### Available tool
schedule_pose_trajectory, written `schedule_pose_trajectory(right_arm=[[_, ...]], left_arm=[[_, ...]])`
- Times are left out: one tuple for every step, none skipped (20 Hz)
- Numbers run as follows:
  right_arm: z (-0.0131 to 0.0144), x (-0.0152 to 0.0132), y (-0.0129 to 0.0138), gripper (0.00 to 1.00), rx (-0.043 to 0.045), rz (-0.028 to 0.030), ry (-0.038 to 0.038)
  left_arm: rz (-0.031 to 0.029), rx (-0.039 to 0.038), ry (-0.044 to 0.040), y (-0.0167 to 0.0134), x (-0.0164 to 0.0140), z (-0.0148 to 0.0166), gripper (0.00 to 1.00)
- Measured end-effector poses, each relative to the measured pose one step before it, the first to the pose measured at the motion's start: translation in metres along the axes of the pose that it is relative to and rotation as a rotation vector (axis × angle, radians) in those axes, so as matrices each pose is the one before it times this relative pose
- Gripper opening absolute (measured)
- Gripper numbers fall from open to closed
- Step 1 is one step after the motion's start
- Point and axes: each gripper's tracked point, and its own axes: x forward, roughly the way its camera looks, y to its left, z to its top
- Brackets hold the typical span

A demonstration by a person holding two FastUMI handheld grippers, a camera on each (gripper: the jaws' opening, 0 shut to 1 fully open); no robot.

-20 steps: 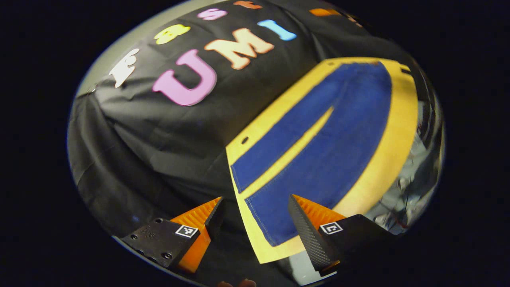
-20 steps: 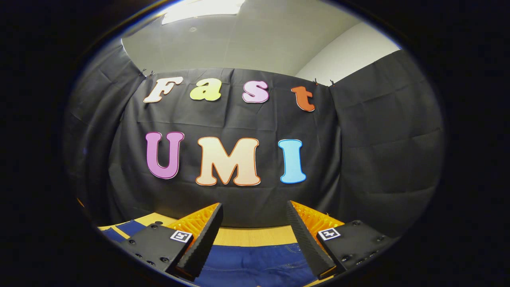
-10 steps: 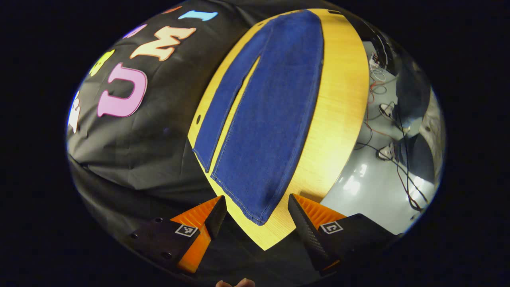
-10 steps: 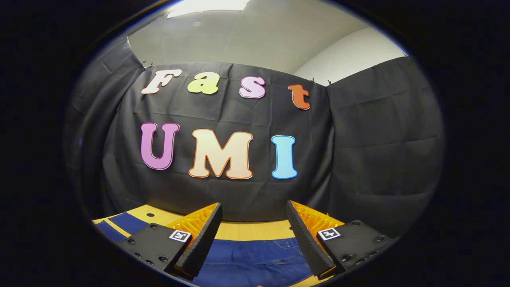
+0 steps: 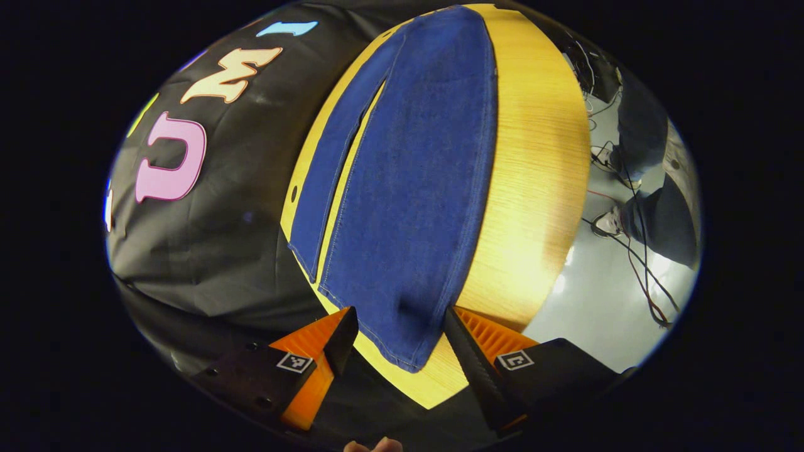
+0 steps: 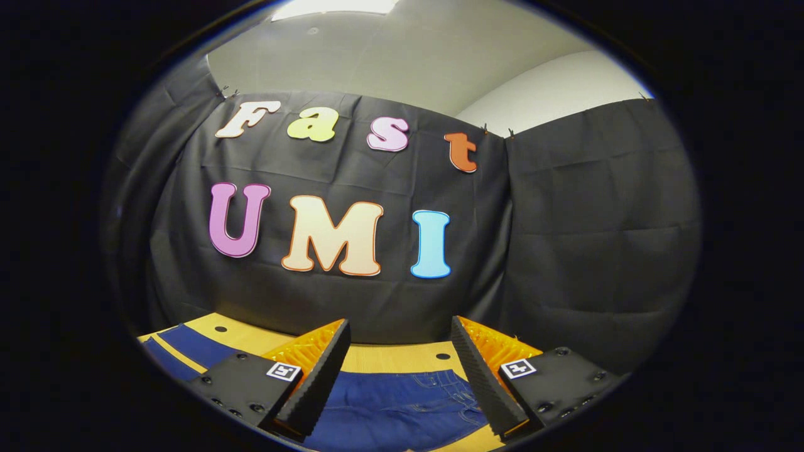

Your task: Grasp the waist and the cuffs of the jeans and fold them to make the two legs overlap; first hold the waist and fold one-third of the jeans toward the cuffs, then hold the cuffs and fold the remaining one-third in the same direction to finish folding.

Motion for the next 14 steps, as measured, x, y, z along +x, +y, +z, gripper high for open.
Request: schedule_pose_trajectory(right_arm=[[-0.00051, -0.00101, -0.00175, 0.99, -0.00315, -0.00647, 0.00082], [-0.00199, -0.00138, -0.00224, 0.99, -0.00344, -0.00638, 0.00172], [-0.00209, -0.00035, -0.00061, 0.99, -0.00249, -0.00239, 0.00495], [-0.00369, -0.00073, -0.00157, 0.98, -0.00243, -0.00358, 0.00528], [-0.00171, 0.00024, -0.00162, 0.98, -0.00258, -0.00373, 0.00351], [-0.00293, -0.00042, -0.00173, 0.99, -0.00484, -0.0025, 0.00472], [-0.00252, 0.00033, -0.00142, 0.99, -0.00792, -0.00287, 0.00563], [-0.00405, 0.00149, -0.00157, 0.99, -0.0112, 0.00175, 0.00688], [-0.00266, 0.00102, -0.0017, 1.0, -0.02002, 0.00217, 0.00368], [-0.00488, 0.00165, -0.00374, 1.0, -0.02916, -0.00143, 0.00465], [-0.00453, 0.00154, -0.00345, 1.0, -0.03204, 0.00085, 0.00597], [-0.00758, 0.00243, -0.00262, 0.99, -0.04458, 0.00668, 0.00782], [-0.00637, 0.00216, -0.00217, 1.0, -0.04182, 0.00831, 0.00907], [-0.01078, 0.00245, -0.00058, 0.99, -0.05503, 0.01426, 0.01281]], left_arm=[[-0.00402, -0.00086, -0.00289, 0.00347, 0.00614, 0.0023, 0.91], [-0.00275, 0.01326, -0.00294, 0.00546, 0.00331, 0.0021, 0.89], [-0.00152, 0.01545, -0.00492, 0.00295, 0.00469, 0.00332, 0.88], [-0.00089, 0.00941, 0.00098, 0.00124, 0.00237, 0.00025, 0.88], [-0.00668, 0.00659, -0.00137, 0.00115, 0.00254, 0.00213, 0.88], [-0.04629, -0.00977, 0.00165, -0.00526, 0.00277, -0.00021, 0.88], [-0.06925, -0.03664, 0.00596, -0.01104, 0.00607, -0.0073, 0.9], [-0.00558, -0.03456, 0.00781, -0.00657, -0.00192, 0.00493, 0.63], [0.00497, -0.00732, 0.00299, -0.00088, 0.00508, 0.00119, 0.37], [0.02553, 0.0017, 0.00031, 0.00186, -0.00283, -0.00092, 0.1], [0.01294, -0.02242, 0.00976, 0.00081, -0.00626, -0.00008, 0.04], [0.00747, -0.02222, -0.00865, 0.00018, 0.00538, 0.00184, 0.03], [-0.0003, -0.02726, 0.00274, -0.0003, 0.00133, -0.00007, 0.01], [-0.00518, -0.02488, -0.00331, -0.0006, -0.0008, 0.00071, 0.01]])
